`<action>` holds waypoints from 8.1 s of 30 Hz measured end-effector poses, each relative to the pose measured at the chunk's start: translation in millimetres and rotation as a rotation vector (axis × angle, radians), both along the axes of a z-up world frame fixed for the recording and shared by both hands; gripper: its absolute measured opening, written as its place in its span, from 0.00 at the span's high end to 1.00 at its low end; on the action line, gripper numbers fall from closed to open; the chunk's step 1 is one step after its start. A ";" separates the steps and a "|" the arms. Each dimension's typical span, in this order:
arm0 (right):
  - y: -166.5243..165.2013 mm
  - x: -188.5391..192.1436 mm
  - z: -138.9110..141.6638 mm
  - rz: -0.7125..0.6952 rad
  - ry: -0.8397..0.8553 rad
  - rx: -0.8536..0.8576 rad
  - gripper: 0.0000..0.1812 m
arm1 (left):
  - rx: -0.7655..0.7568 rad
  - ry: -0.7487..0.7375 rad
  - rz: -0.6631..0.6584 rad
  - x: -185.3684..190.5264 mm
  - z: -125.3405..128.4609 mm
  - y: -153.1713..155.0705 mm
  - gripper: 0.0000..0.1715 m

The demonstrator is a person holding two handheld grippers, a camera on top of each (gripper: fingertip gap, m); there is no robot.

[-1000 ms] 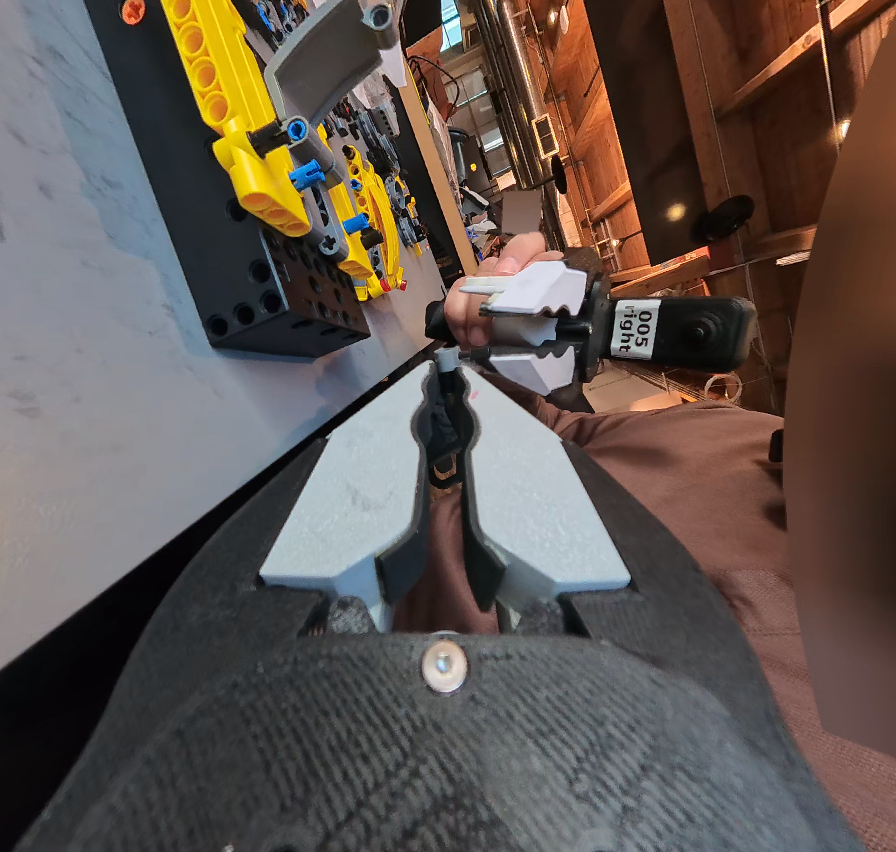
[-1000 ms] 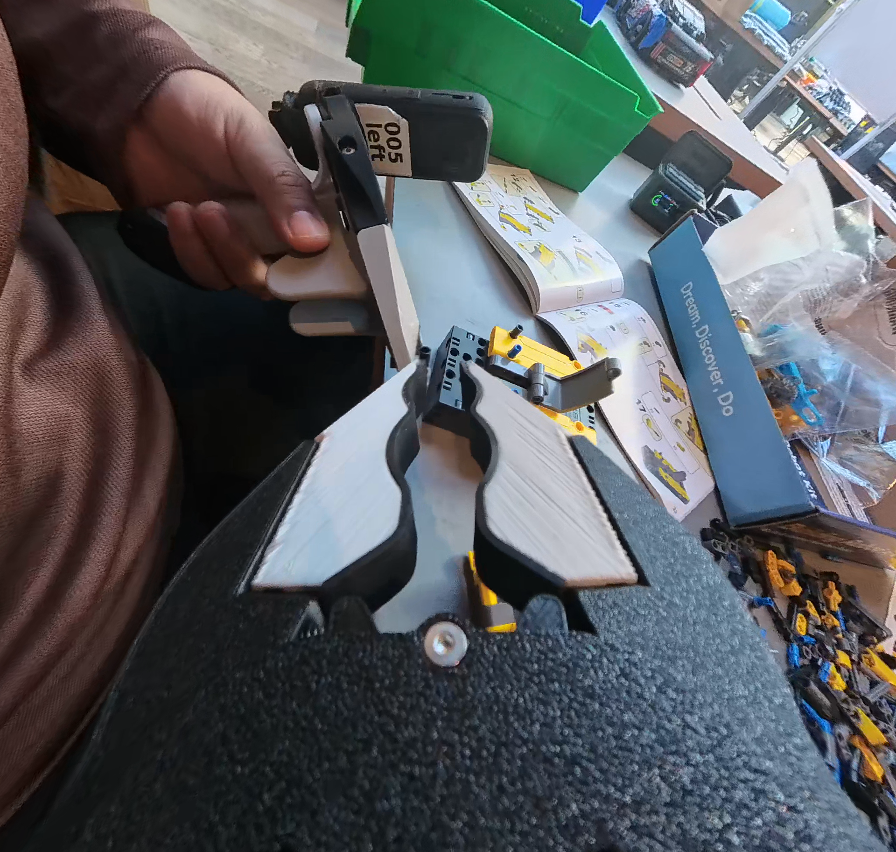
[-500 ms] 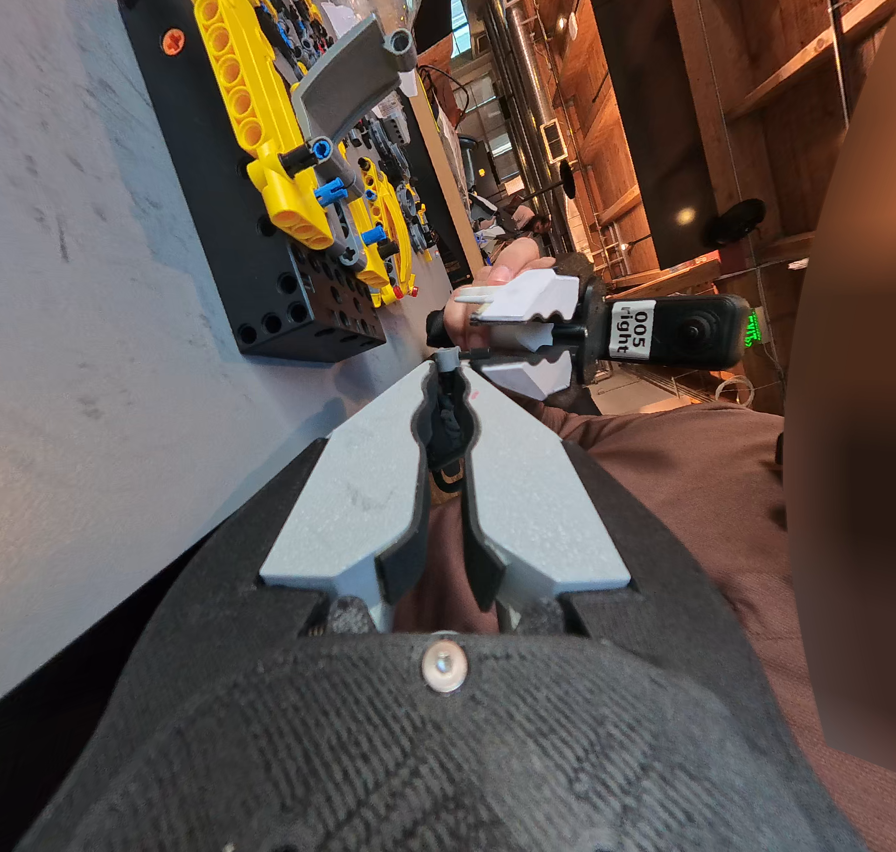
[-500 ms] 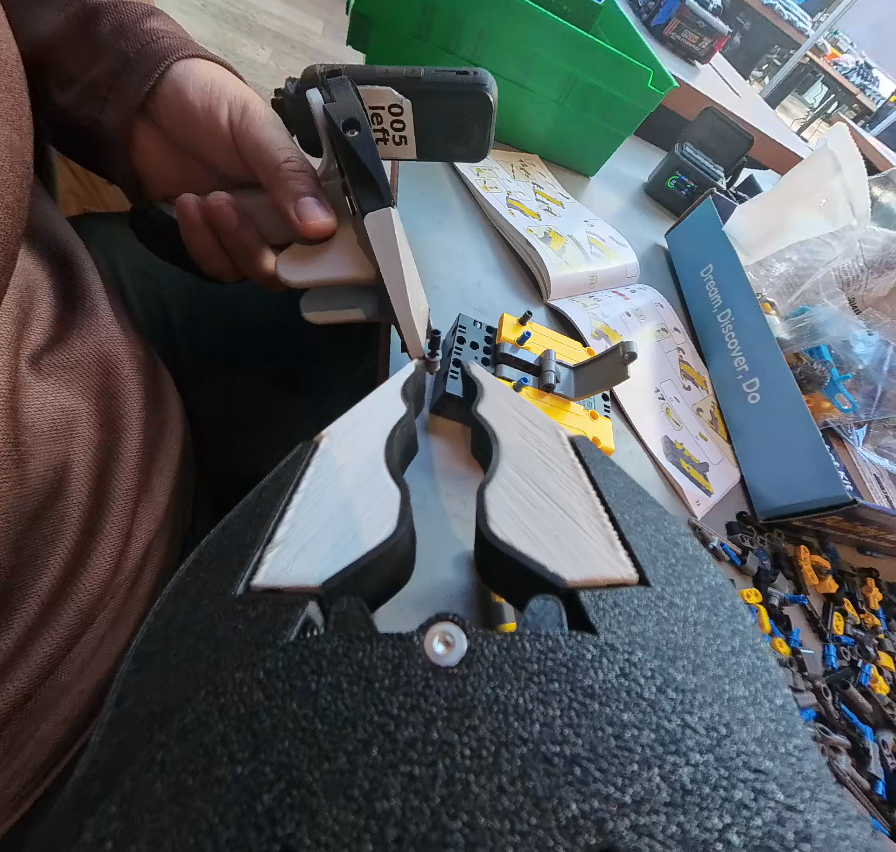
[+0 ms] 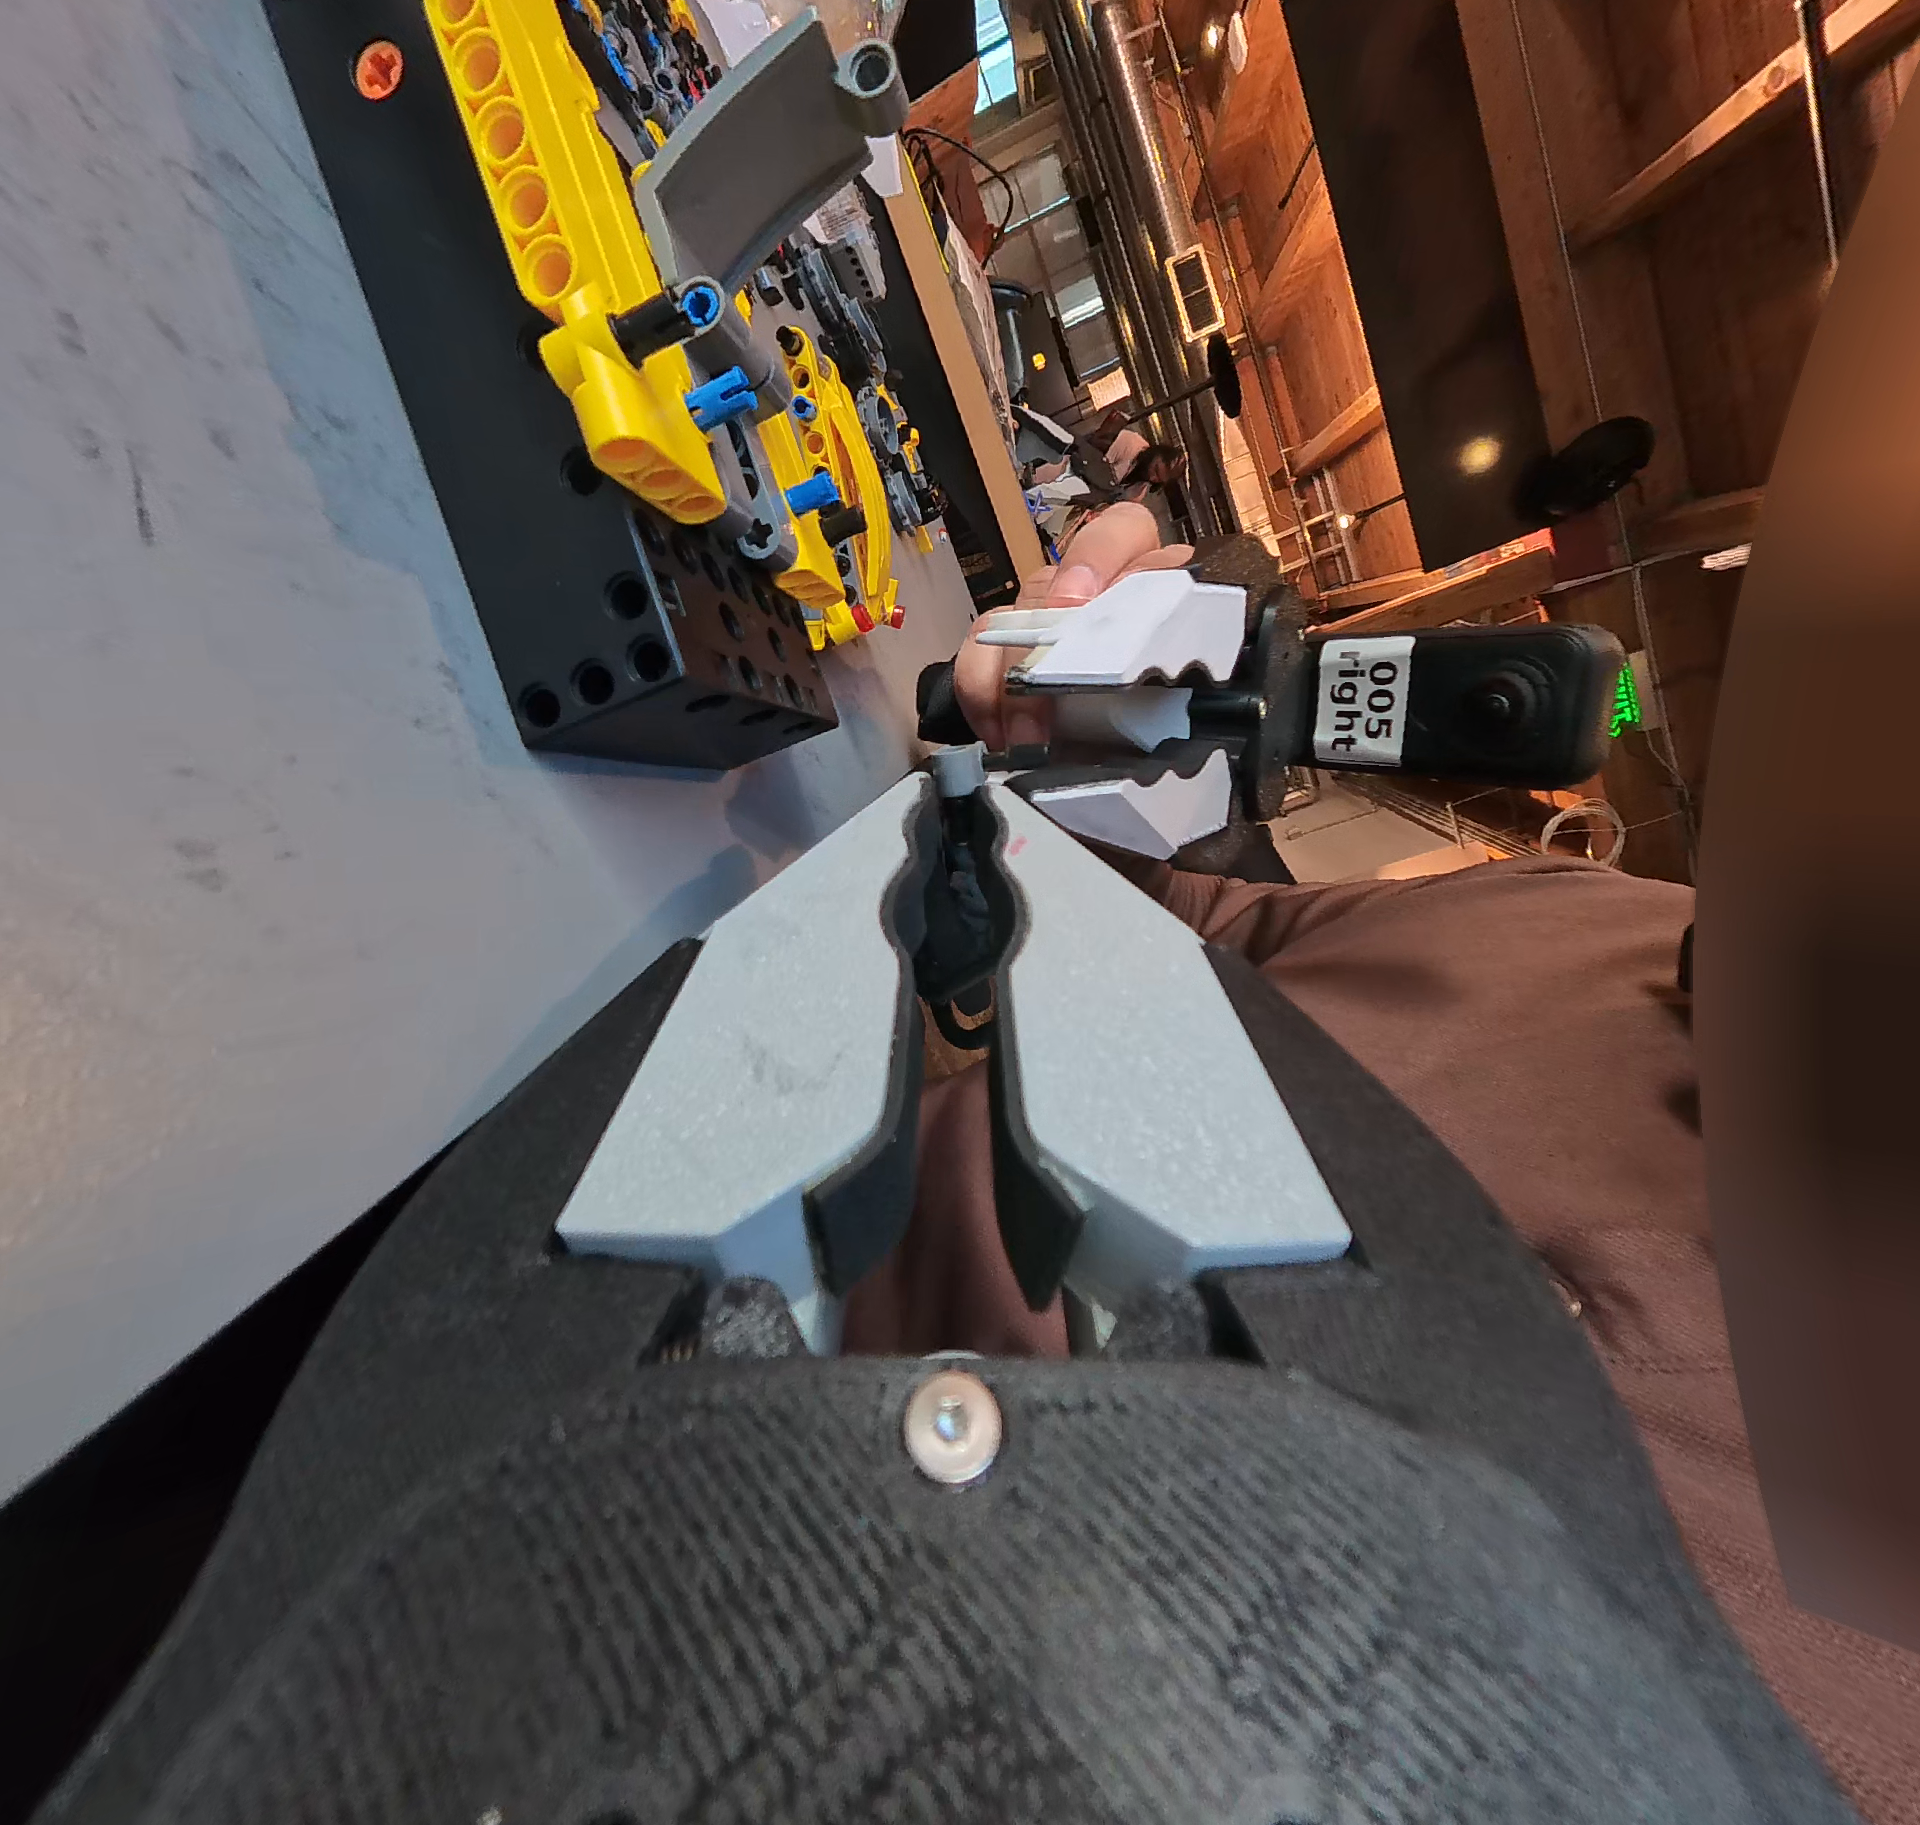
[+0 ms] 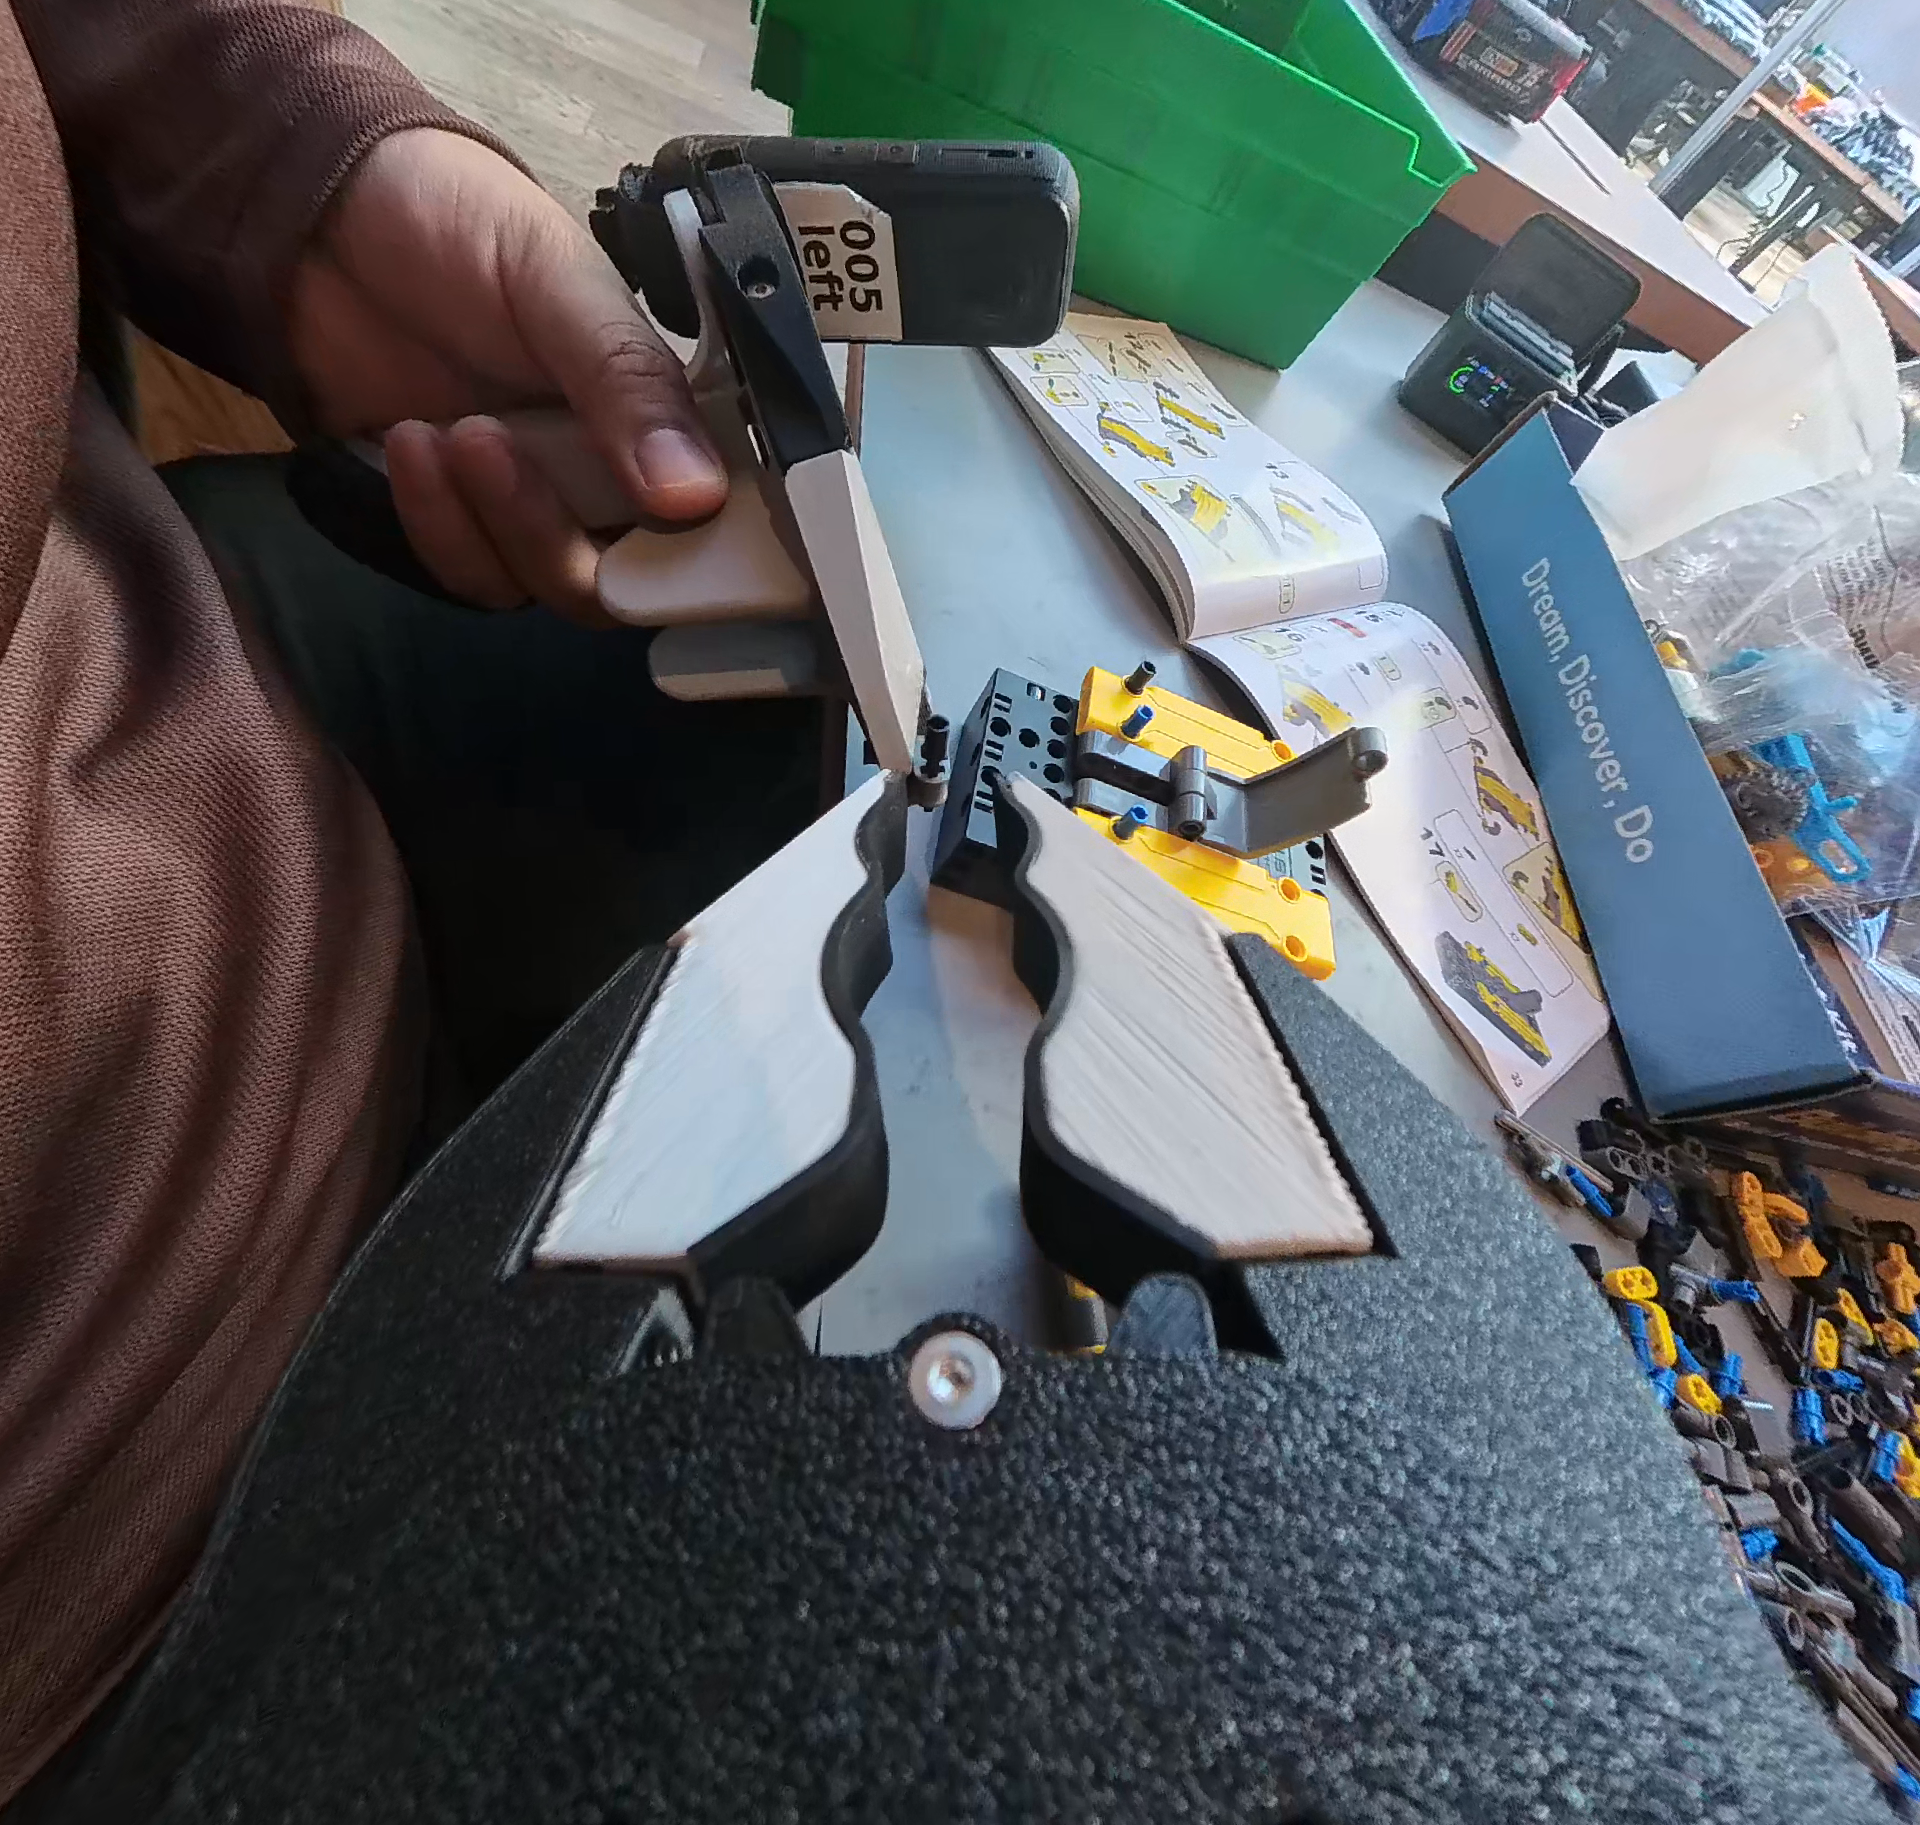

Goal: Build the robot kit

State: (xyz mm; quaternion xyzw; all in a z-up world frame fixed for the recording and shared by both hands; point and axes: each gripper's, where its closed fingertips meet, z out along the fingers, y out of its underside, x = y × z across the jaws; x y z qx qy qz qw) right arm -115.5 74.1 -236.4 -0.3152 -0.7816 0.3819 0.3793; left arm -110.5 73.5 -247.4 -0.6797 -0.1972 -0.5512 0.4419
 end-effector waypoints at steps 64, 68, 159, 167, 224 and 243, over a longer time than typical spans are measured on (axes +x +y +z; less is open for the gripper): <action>-10.7 9.6 12.2 0.045 0.113 0.061 0.94 | 0.296 0.876 0.121 2.5 17.5 -2.9 0.97; -9.3 8.9 9.9 0.045 0.103 0.042 0.94 | 0.285 0.863 0.121 0.4 15.1 -2.5 0.98; 16.2 19.9 15.8 0.947 -0.370 0.189 1.00 | 0.255 1.034 0.044 20.6 2.2 11.9 0.88; 17.9 19.5 16.9 0.966 -0.386 0.133 1.00 | 0.258 1.033 0.050 21.1 4.0 13.0 0.88; -12.0 49.7 38.8 0.261 -0.047 0.282 0.99 | 0.280 0.600 -0.158 56.0 35.5 -4.7 0.87; -20.0 68.3 65.2 0.153 0.234 0.231 0.99 | 0.378 0.547 -0.177 69.6 66.1 -10.1 0.97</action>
